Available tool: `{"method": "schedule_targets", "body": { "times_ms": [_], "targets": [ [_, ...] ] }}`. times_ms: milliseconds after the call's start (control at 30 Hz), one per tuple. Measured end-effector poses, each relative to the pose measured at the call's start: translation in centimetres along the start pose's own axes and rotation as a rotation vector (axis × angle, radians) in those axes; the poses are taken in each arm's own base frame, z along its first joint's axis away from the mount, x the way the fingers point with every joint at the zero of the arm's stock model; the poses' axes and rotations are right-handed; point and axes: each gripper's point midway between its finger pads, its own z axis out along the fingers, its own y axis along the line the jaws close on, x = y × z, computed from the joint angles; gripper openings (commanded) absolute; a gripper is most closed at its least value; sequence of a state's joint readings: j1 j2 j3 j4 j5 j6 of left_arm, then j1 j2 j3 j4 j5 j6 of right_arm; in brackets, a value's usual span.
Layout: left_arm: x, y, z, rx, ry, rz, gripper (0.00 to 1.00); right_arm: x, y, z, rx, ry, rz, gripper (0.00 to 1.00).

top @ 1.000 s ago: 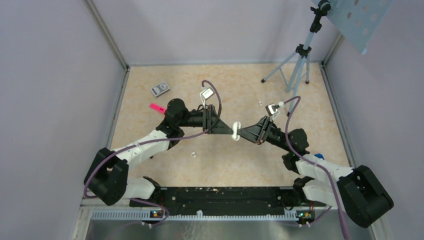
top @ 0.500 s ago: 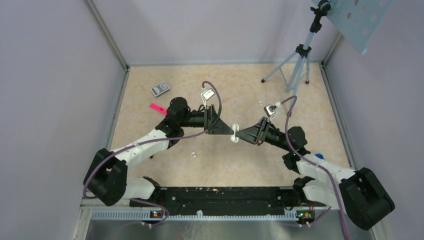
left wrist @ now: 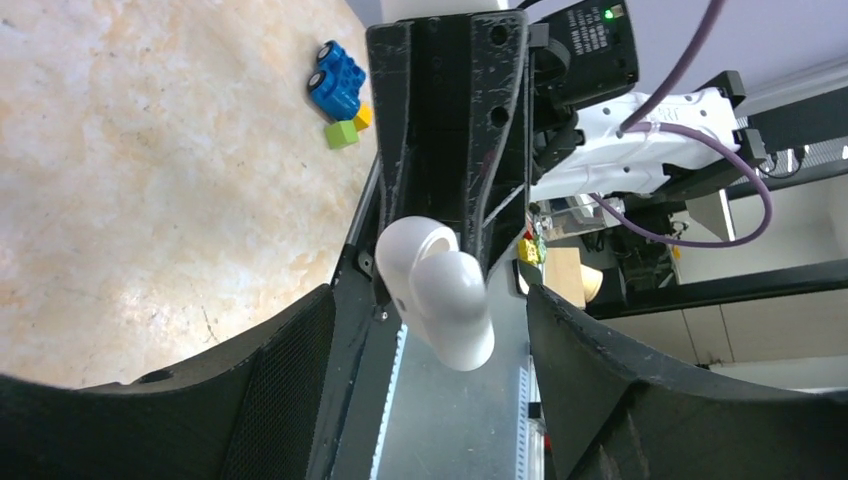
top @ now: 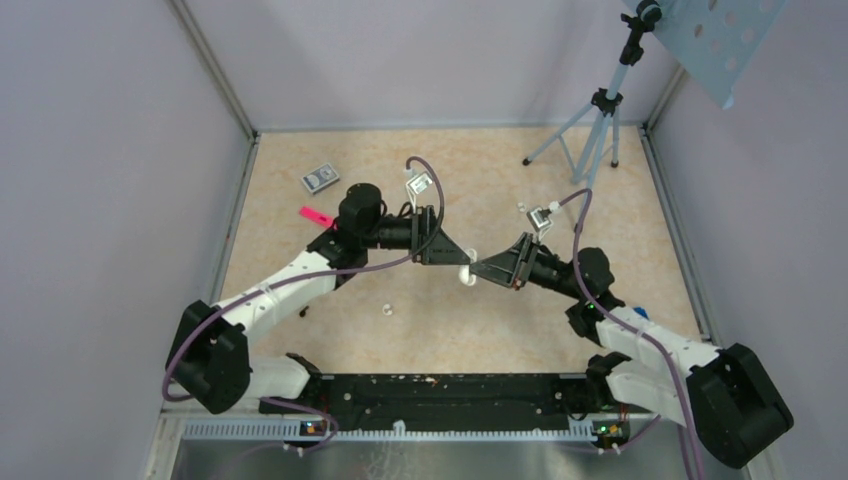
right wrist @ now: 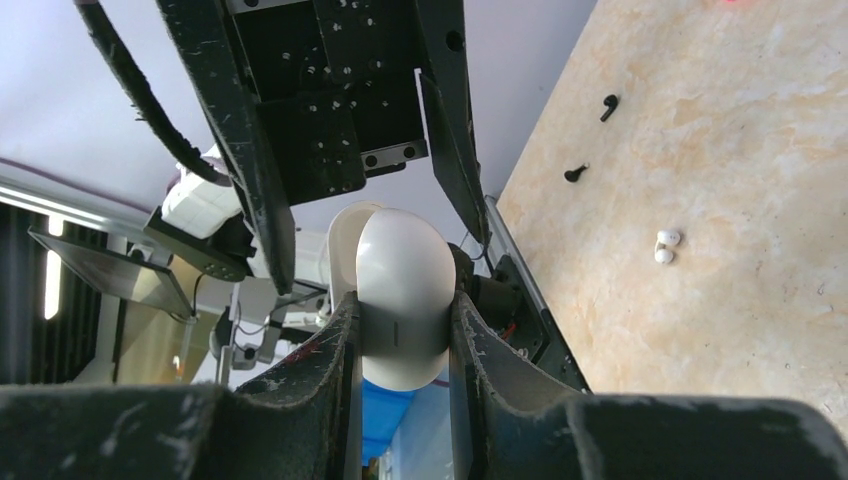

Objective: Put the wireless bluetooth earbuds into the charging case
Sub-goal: Open the charging case.

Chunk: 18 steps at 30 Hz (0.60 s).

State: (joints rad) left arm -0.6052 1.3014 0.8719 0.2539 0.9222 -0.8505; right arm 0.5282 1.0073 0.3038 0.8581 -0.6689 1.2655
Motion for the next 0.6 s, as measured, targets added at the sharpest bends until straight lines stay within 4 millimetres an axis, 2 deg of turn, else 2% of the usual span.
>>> {"method": "schedule_targets", "body": {
  "times_ms": [400,600],
  "targets": [
    [0.3,1.9,-0.3,-0.111,0.011,0.012,0.69,0.2,-0.5,-0.1,0.021,0.004,0.004,0.00],
    [-0.3,1.9,-1.7,-0.153,-0.026,0.025,0.71,0.1,-0.5,-0.1,0.023,0.002,0.002,0.00]
  ]
}}
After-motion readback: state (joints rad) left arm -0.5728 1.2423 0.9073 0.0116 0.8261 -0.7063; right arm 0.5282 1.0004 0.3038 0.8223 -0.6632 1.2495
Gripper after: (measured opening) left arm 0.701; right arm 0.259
